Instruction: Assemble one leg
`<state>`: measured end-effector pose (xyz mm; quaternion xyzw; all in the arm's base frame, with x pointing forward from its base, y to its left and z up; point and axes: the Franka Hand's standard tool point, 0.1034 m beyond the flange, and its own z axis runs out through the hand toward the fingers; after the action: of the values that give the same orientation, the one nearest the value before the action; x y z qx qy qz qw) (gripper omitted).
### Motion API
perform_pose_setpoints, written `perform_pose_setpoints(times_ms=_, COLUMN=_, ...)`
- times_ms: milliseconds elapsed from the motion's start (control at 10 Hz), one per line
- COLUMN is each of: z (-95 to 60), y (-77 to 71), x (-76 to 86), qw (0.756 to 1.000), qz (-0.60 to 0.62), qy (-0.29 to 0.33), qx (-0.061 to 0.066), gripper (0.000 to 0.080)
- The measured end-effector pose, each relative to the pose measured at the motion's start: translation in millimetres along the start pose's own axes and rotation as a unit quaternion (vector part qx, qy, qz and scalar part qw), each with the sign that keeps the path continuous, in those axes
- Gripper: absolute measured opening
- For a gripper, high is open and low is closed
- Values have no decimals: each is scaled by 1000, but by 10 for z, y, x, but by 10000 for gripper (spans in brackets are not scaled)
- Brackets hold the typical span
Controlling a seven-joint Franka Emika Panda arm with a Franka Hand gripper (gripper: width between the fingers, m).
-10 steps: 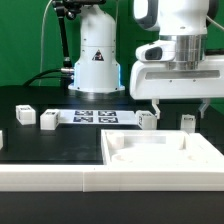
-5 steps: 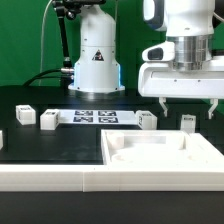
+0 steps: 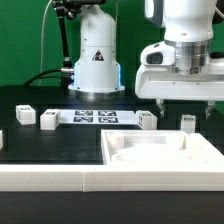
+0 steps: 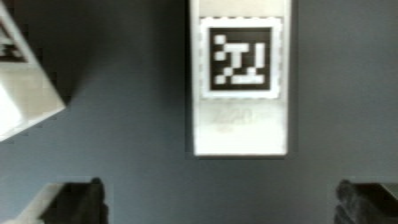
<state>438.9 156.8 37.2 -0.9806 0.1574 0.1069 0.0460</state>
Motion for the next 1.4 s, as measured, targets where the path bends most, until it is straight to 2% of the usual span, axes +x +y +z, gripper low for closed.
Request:
perform_pose_setpoints(times_ms=200, z=10, y=44, x=-26, qw=998, qz=-3, qy=-63, qx=-15, gripper=649)
perform_pose_setpoints(times_ms=300, z=25, y=-4, x=-19, qw=995, qz=-3, qy=-99, qx=-22, gripper=649)
perform_pose_setpoints(times_ms=400, z=40, y=-42, x=15, qw=994, qz=-3, qy=-107, qx=-23, gripper=649)
perform_pose_setpoints(times_ms=500, z=41, y=-32, x=-47, qw=990, qz=-3, qy=-139, qx=-29, gripper=649)
perform_pose_setpoints(times_ms=600, z=29, y=-64, x=-63, qw=984, qz=1, qy=-174, qx=-31, gripper=649)
perform_pose_setpoints(times_ms=700, z=48, y=-81, x=-64, qw=979, qz=0, qy=-202, qx=-27, gripper=649)
perform_pose_setpoints(times_ms=900, z=130, y=-44, x=-99, qw=970, qz=-1, qy=-240, qx=-26, gripper=649)
perform_pose_setpoints(times_ms=1400, z=311, y=-90, x=-262, qw=973, qz=-13, qy=-231, qx=-26, gripper=649)
